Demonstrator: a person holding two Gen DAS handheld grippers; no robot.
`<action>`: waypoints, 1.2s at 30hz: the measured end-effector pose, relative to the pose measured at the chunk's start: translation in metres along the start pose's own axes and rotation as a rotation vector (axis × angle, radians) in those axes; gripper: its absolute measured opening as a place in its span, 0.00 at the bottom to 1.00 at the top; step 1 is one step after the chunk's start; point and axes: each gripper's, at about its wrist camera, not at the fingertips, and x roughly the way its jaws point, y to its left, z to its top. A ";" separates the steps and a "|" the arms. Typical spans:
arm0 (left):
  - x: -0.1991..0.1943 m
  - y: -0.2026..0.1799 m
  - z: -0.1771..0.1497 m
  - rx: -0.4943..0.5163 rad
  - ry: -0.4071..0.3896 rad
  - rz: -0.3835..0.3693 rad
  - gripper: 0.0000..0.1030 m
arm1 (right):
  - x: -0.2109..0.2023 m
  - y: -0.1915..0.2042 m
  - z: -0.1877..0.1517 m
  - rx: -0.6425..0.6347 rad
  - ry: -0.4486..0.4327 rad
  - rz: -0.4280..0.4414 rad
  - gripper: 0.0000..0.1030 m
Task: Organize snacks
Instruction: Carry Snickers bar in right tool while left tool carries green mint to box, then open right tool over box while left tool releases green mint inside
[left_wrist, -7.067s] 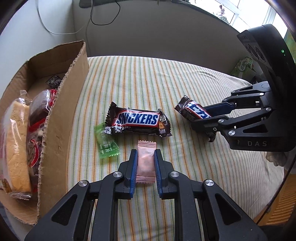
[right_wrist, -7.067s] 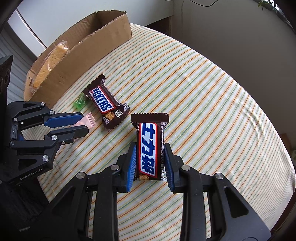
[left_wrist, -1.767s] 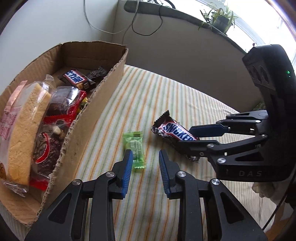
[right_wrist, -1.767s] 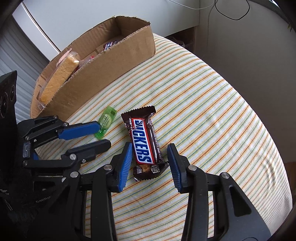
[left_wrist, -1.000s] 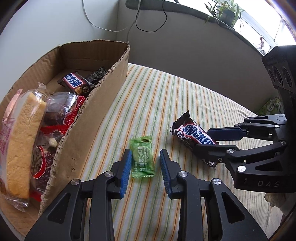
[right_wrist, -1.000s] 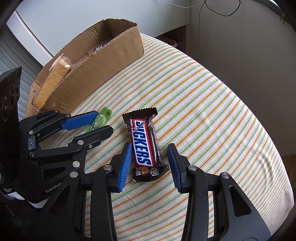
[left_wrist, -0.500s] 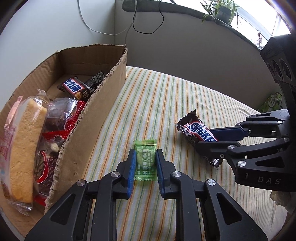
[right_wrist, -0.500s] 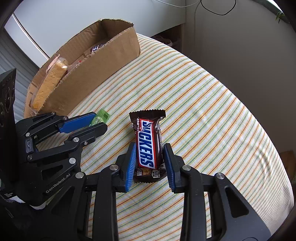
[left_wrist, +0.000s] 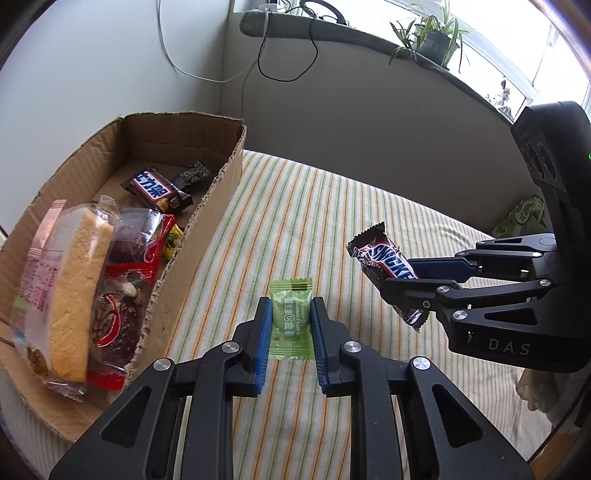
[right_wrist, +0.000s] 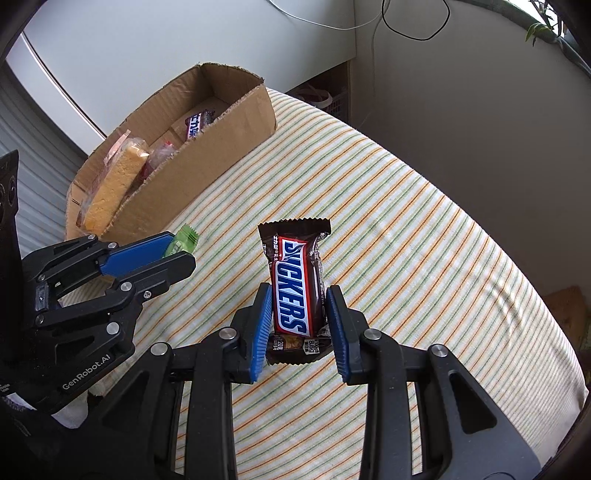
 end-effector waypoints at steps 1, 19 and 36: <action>-0.006 0.002 0.001 -0.003 -0.005 -0.003 0.19 | -0.003 0.002 0.002 0.001 -0.005 0.000 0.30; -0.061 0.071 0.037 -0.022 -0.061 0.008 0.19 | -0.028 0.082 0.068 -0.014 -0.051 0.017 0.30; -0.072 0.133 0.053 -0.061 -0.080 0.046 0.19 | -0.002 0.130 0.119 -0.053 -0.029 0.015 0.30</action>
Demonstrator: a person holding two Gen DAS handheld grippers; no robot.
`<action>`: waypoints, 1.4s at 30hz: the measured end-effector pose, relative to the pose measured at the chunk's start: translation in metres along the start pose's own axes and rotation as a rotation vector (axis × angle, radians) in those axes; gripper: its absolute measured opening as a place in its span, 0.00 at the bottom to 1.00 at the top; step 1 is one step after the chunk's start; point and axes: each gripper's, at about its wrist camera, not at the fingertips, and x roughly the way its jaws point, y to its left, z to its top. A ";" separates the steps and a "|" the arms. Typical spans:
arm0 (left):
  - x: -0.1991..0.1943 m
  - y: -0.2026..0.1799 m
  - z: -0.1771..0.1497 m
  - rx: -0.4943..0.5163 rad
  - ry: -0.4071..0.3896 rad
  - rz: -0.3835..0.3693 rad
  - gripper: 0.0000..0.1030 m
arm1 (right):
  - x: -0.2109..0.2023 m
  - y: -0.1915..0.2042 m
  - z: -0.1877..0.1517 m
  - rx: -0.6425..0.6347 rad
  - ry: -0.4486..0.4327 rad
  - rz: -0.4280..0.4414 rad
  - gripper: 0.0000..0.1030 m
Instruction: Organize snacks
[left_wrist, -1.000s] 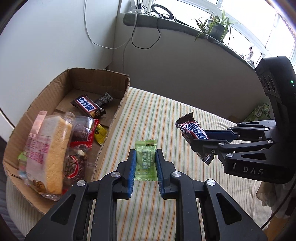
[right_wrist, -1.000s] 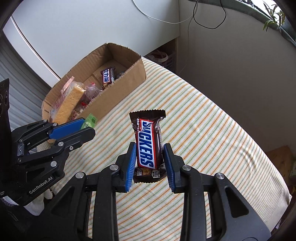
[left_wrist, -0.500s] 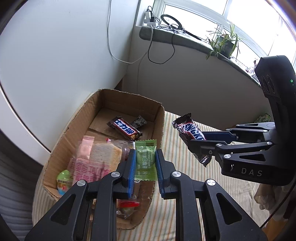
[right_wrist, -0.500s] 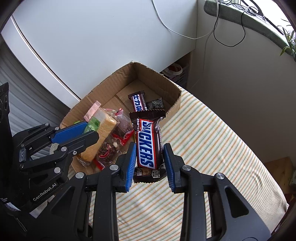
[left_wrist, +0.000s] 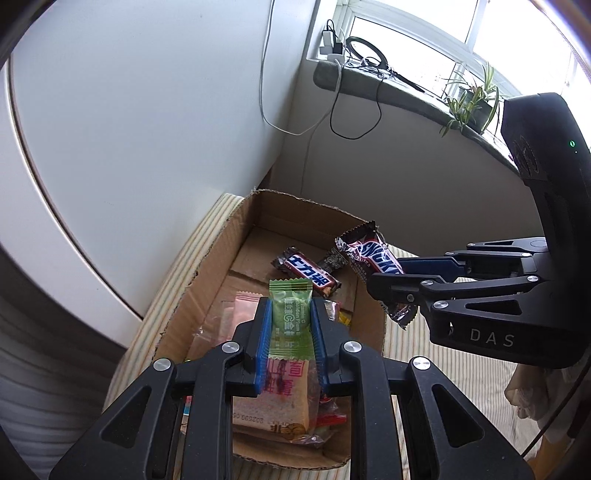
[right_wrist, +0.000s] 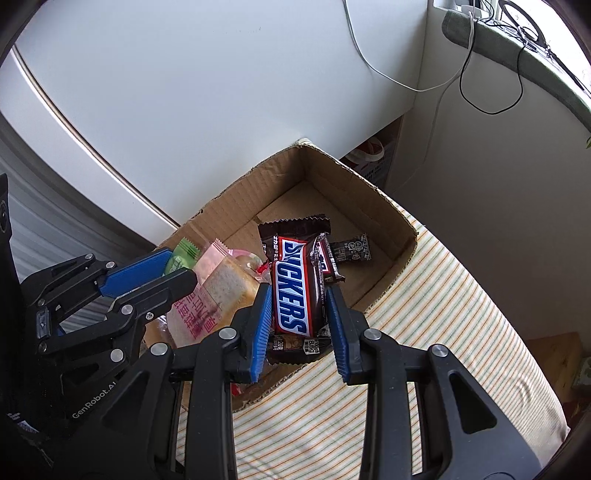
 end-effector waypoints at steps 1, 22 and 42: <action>0.001 0.002 0.001 0.000 -0.001 0.004 0.19 | 0.001 0.001 0.001 -0.002 0.002 -0.001 0.30; 0.010 0.016 0.015 -0.015 -0.009 0.027 0.26 | -0.007 -0.002 0.010 0.014 -0.018 -0.024 0.46; -0.050 0.008 -0.001 -0.010 -0.044 0.046 0.50 | -0.095 0.016 -0.044 0.062 -0.155 -0.026 0.70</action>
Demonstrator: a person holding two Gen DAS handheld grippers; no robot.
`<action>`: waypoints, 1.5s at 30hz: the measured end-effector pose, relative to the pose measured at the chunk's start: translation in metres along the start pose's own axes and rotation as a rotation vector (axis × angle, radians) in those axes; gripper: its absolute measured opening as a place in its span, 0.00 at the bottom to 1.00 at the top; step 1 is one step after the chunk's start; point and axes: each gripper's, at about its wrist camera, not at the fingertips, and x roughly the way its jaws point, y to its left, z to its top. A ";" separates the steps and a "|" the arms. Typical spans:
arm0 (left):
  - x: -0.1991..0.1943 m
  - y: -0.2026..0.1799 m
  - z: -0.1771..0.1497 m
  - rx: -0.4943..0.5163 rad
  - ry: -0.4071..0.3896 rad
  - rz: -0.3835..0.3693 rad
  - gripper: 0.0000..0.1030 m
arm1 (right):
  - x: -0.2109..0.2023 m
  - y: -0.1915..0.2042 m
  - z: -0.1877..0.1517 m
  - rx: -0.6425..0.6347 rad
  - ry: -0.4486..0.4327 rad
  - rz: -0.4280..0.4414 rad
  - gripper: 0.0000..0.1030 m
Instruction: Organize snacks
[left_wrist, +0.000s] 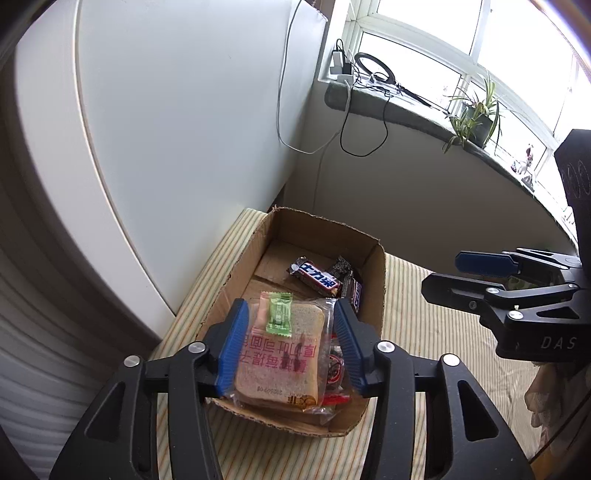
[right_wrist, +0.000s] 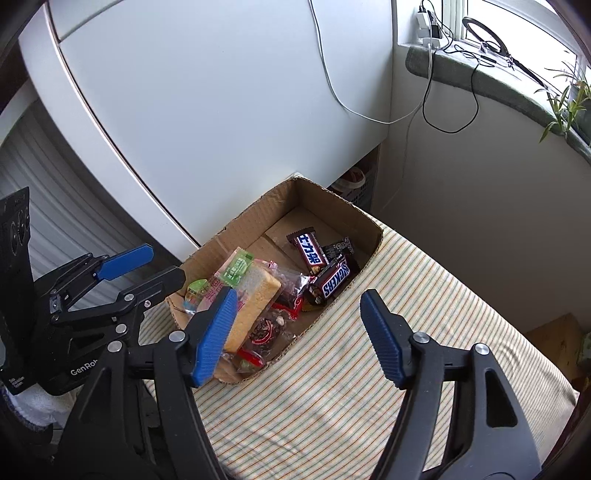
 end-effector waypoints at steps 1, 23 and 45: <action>-0.005 0.000 -0.003 -0.002 -0.004 0.006 0.52 | -0.005 0.000 -0.005 0.010 -0.003 0.000 0.71; -0.080 -0.013 -0.045 -0.035 -0.036 0.083 0.64 | -0.069 0.015 -0.081 0.063 -0.066 -0.111 0.74; -0.083 -0.015 -0.045 -0.054 -0.037 0.106 0.65 | -0.073 0.014 -0.081 0.067 -0.072 -0.122 0.75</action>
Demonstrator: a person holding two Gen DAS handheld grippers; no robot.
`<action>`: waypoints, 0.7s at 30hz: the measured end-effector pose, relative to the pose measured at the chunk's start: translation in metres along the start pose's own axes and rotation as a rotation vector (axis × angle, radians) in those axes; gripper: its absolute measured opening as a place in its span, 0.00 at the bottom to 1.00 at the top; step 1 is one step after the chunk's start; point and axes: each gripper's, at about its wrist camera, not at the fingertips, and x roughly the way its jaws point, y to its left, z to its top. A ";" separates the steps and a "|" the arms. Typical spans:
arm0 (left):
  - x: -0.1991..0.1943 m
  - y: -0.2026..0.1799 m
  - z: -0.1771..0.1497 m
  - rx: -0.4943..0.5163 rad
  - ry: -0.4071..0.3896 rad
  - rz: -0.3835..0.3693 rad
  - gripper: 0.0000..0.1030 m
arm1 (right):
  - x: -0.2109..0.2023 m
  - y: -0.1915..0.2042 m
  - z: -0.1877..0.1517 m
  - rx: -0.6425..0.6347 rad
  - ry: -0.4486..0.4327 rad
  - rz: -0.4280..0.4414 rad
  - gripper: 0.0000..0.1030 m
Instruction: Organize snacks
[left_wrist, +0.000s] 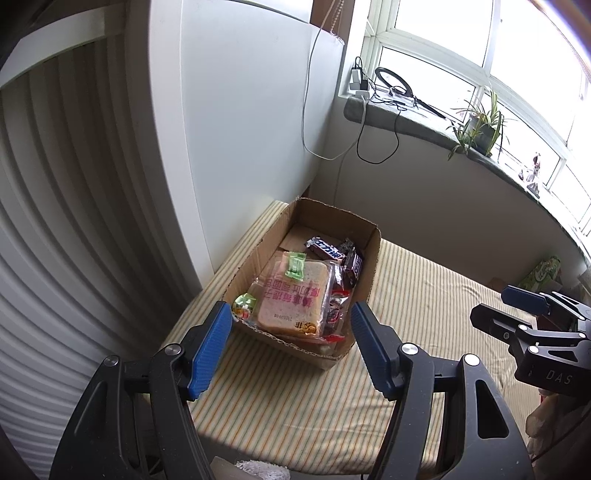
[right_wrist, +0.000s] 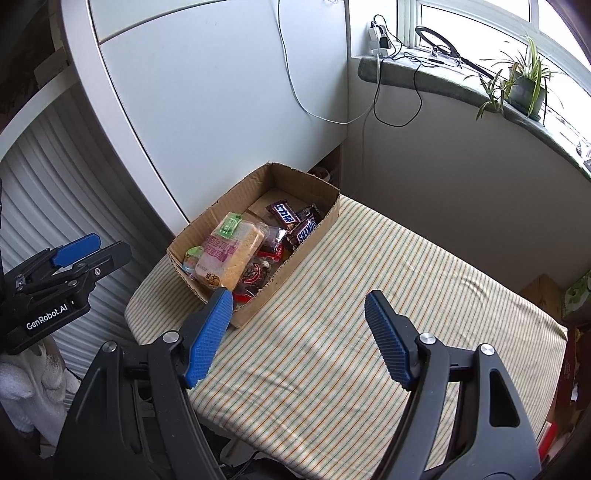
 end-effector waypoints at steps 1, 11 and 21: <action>0.000 0.000 0.000 0.001 -0.001 0.001 0.65 | 0.000 0.000 0.000 0.000 0.001 0.000 0.75; 0.001 -0.002 0.000 0.006 0.002 0.002 0.65 | 0.000 -0.001 0.000 0.009 0.003 -0.002 0.75; 0.001 -0.001 0.000 0.005 0.004 0.001 0.65 | 0.001 -0.001 -0.002 0.005 0.009 -0.003 0.75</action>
